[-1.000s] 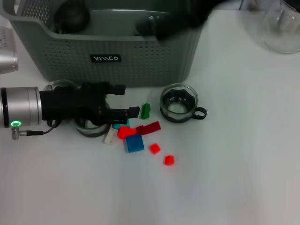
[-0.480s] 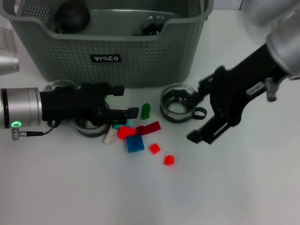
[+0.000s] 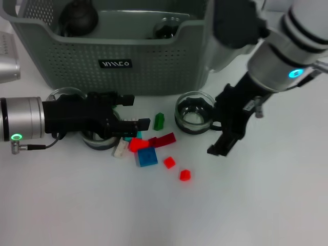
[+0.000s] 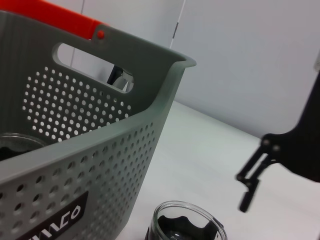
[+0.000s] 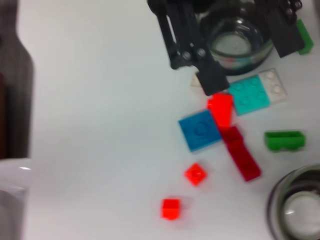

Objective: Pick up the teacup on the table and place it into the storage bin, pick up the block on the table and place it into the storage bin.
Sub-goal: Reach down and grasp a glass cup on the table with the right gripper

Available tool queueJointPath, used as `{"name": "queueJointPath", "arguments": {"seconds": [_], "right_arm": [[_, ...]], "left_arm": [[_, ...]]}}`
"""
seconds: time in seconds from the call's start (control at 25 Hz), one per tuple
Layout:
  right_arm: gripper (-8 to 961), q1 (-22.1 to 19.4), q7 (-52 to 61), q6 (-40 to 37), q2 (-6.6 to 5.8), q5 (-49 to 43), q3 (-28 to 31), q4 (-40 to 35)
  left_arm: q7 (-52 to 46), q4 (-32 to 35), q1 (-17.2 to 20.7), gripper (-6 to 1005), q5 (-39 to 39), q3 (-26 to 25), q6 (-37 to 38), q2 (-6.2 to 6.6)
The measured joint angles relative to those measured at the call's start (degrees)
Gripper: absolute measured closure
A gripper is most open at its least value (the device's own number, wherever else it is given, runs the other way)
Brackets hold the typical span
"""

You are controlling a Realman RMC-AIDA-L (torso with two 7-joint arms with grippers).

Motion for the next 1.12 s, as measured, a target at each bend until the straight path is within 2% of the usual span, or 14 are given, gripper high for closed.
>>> {"name": "queueJointPath", "arguments": {"seconds": [0.28,0.48,0.8,1.12], "right_arm": [[8,0.92,1.2,10.18,0.31,-1.98,-9.61,1.98],[7,1.51,1.24,16.4,0.43,-1.88,-13.73,4.73],[9,2.15,1.14,22.36,0.63,-0.17,-18.26,7.65],[38,2.92,1.24,24.63,0.64,1.49,-19.04,11.34]], "left_arm": [[0.13,0.0,0.04,141,0.0,-0.04,0.0,-0.22],[0.16,0.0,0.05,141,-0.01,-0.17,0.01,-0.24],[0.18,0.0,0.03,141,-0.01,-0.22,-0.02,-0.25],[0.17,0.0,-0.11,141,-0.01,-0.21,-0.44,-0.38]]}}
